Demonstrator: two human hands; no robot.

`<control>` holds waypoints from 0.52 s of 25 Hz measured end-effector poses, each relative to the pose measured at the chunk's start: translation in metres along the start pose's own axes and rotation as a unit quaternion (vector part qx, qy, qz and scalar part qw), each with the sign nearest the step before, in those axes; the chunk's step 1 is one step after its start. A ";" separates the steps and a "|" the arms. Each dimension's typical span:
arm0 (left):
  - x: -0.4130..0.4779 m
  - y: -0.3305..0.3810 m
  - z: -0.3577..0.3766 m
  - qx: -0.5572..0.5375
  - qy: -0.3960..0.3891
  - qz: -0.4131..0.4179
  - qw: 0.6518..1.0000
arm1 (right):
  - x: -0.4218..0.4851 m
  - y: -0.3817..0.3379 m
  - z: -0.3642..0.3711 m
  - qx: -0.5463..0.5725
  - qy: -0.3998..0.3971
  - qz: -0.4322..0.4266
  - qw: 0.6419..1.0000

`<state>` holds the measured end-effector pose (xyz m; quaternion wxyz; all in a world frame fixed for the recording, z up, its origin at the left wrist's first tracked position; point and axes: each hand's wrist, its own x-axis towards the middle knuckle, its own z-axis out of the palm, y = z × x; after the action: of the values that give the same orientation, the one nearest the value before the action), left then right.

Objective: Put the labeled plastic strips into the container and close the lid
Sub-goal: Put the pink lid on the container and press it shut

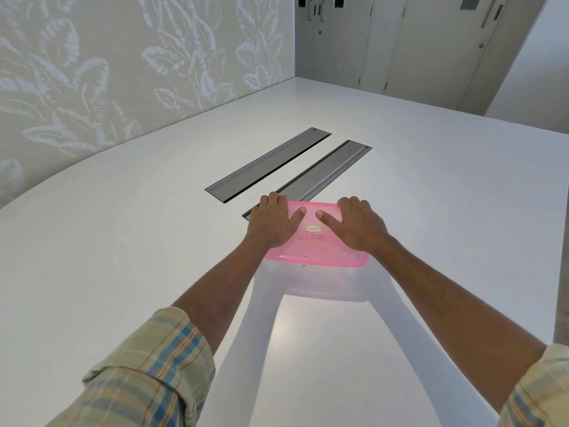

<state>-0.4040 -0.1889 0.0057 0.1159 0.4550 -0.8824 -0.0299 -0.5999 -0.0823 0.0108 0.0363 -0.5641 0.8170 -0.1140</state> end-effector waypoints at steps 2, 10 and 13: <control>0.005 0.002 -0.002 -0.001 -0.008 -0.015 1.000 | 0.005 0.001 -0.002 -0.015 -0.008 0.006 1.000; 0.040 0.000 0.000 -0.034 -0.006 -0.032 0.999 | 0.039 0.006 -0.002 0.039 -0.014 0.044 0.998; 0.049 -0.003 0.003 -0.009 -0.016 -0.021 1.000 | 0.045 0.010 0.000 0.050 -0.041 0.042 0.997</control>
<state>-0.4296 -0.2303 0.0114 0.1057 0.4718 -0.8741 -0.0475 -0.6254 -0.1210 0.0121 0.1023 -0.5313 0.8309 -0.1296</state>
